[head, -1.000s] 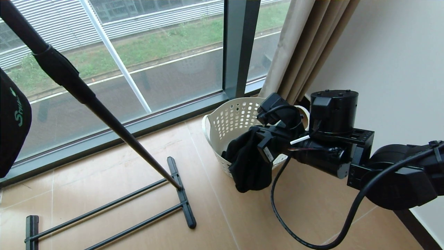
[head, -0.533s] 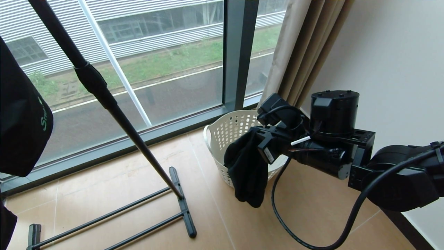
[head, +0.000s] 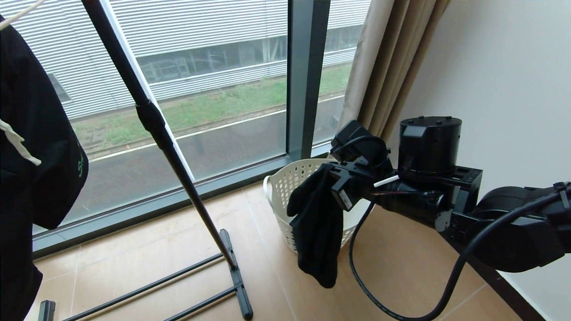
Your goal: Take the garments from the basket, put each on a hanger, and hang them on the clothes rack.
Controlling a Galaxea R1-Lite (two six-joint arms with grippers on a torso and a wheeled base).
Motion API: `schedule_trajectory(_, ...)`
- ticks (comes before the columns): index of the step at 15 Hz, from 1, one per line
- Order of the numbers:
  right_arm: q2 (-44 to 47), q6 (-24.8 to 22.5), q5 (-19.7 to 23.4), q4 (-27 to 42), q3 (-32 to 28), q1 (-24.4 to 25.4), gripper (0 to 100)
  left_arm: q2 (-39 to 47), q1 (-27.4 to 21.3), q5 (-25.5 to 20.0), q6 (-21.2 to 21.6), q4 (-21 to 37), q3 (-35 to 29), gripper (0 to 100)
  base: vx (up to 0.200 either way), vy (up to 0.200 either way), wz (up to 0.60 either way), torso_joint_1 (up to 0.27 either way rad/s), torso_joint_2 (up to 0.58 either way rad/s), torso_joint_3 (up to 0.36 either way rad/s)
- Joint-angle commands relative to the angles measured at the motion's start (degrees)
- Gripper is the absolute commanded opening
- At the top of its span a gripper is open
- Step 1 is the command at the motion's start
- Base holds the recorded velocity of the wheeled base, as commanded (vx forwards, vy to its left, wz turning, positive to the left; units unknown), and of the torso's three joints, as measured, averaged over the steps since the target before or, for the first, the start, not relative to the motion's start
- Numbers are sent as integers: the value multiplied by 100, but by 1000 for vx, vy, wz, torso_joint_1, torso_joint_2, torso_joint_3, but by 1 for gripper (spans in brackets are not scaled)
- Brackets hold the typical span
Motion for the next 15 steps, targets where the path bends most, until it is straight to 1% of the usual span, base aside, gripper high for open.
schedule_trajectory(1,42,19,1,-3,1,1,0,-2,0,1,-1,-1,0,100,0,0,0,2,-2,193)
schedule_trajectory(4,60,19,10,-3,-8,1,0,-2,0,1,-1,-1,0,100,0,0,0,2,-1,207)
schedule_trajectory(6,60,19,10,-3,-8,1,0,-2,0,1,-1,-1,0,100,0,0,0,32,-132,88)
schedule_trajectory(10,60,19,10,-3,1,1,0,-2,0,1,-1,-1,0,100,0,0,0,101,-391,-84)
schedule_trajectory(15,60,19,10,-3,1,1,0,-2,0,1,-1,-1,-8,100,0,0,0,151,-474,-116)
